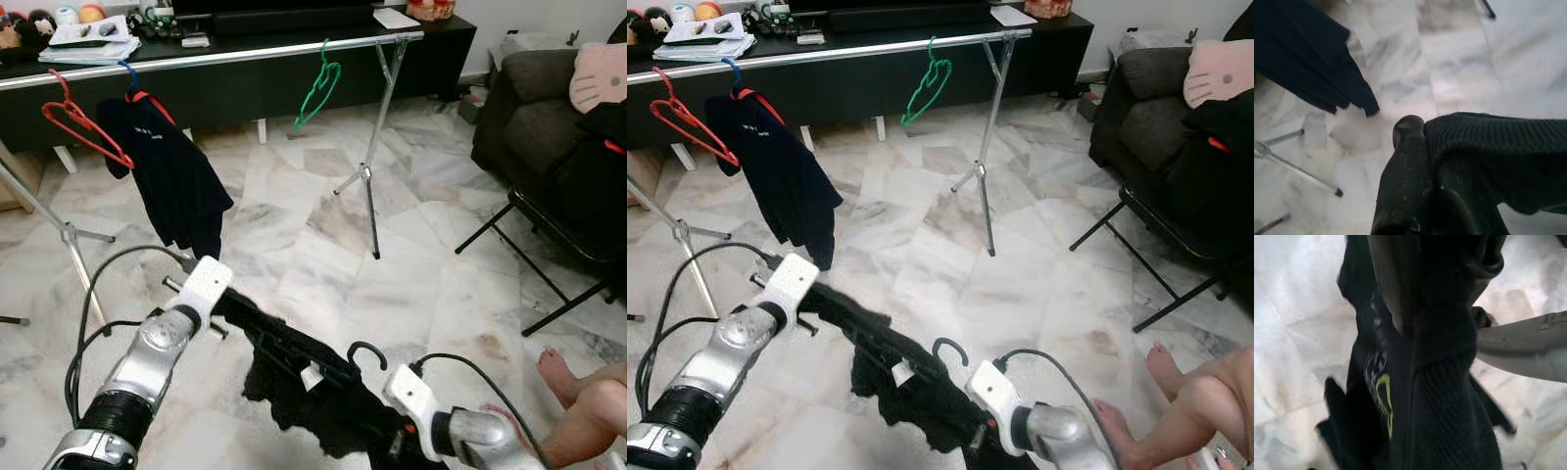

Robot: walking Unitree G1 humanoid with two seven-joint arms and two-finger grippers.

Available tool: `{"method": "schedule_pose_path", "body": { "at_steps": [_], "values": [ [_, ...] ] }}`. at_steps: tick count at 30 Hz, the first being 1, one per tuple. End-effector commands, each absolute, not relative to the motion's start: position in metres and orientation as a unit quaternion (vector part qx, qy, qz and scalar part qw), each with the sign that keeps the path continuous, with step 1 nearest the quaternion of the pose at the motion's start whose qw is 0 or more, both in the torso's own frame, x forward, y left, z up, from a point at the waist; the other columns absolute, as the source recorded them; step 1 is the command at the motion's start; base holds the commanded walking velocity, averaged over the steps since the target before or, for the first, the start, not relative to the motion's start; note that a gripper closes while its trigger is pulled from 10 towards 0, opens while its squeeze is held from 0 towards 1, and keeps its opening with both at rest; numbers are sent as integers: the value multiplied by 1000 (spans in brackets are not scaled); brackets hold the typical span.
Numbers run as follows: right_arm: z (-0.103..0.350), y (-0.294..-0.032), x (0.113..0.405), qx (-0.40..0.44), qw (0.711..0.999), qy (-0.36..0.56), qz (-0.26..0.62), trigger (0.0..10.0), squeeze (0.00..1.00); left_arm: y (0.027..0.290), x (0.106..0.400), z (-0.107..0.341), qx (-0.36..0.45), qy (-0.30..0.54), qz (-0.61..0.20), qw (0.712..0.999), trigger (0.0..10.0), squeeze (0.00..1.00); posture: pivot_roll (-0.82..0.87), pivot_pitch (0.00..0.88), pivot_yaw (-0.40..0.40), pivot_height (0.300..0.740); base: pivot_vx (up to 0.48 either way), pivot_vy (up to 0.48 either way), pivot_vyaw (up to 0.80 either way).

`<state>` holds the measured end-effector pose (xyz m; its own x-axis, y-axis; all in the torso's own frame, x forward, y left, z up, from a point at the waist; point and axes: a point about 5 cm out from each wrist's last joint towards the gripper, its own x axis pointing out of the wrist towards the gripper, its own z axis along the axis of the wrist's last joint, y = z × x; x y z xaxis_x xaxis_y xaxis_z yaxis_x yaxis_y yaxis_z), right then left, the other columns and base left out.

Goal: Hang hanger

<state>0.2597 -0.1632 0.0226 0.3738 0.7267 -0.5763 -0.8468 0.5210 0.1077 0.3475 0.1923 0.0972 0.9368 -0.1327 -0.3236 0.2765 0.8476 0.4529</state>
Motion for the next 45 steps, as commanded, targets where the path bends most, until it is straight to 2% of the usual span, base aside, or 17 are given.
{"method": "schedule_pose_path", "body": {
  "at_steps": [1, 5, 10, 17, 22, 26, 29, 33, 36, 40, 45],
  "values": [
    [23, -178, 262, -106, 842, 291, 442, 0, 0, 200, 348, 97, 269, 143, -91, 948, 10000, 0, -54, 154, -9, 740, 0, 0, 0],
    [20, -198, 278, -115, 889, 305, 323, 0, 0, 199, 344, 91, 257, 151, -104, 949, 10000, 0, -59, 154, -7, 740, 0, 0, 0],
    [29, -198, 288, -88, 915, 266, 289, 0, 0, 187, 334, 83, 238, 159, -181, 941, 10000, 0, -53, 153, -4, 740, 0, 0, 0],
    [51, -184, 293, -42, 920, 207, 331, 0, 0, 188, 331, 74, 240, 180, -203, 932, 10000, 0, -47, 148, -8, 740, 0, 0, 0],
    [62, -184, 298, -5, 921, 180, 344, 0, 0, 199, 328, 65, 267, 218, -174, 922, 10000, 0, -51, 147, -12, 740, 0, 0, 0],
    [58, -187, 293, -23, 908, 201, 366, 0, 0, 203, 329, 66, 283, 217, -163, 920, 10000, 0, -53, 148, -13, 740, 0, 0, 0],
    [41, -197, 283, -73, 890, 274, 357, 0, 0, 200, 334, 76, 266, 185, -158, 933, 10000, 0, -57, 151, -13, 740, 0, 0, 0],
    [33, -204, 282, -98, 892, 296, 327, 0, 0, 198, 336, 87, 230, 157, -164, 946, 10000, 0, -55, 153, -12, 740, 0, 0, 0],
    [32, -208, 287, -118, 902, 295, 291, 0, 0, 196, 333, 91, 221, 151, -199, 943, 10000, 0, -52, 154, -11, 740, 0, 0, 0],
    [36, -209, 297, -129, 921, 275, 243, 0, 0, 190, 321, 86, 227, 173, -266, 921, 10000, 0, -49, 154, -10, 740, 0, 0, 0],
    [35, -210, 300, -142, 926, 273, 221, 0, 0, 183, 314, 87, 211, 170, -310, 911, 10000, 0, -45, 154, -9, 740, 0, 0, 0]
  ]
}}
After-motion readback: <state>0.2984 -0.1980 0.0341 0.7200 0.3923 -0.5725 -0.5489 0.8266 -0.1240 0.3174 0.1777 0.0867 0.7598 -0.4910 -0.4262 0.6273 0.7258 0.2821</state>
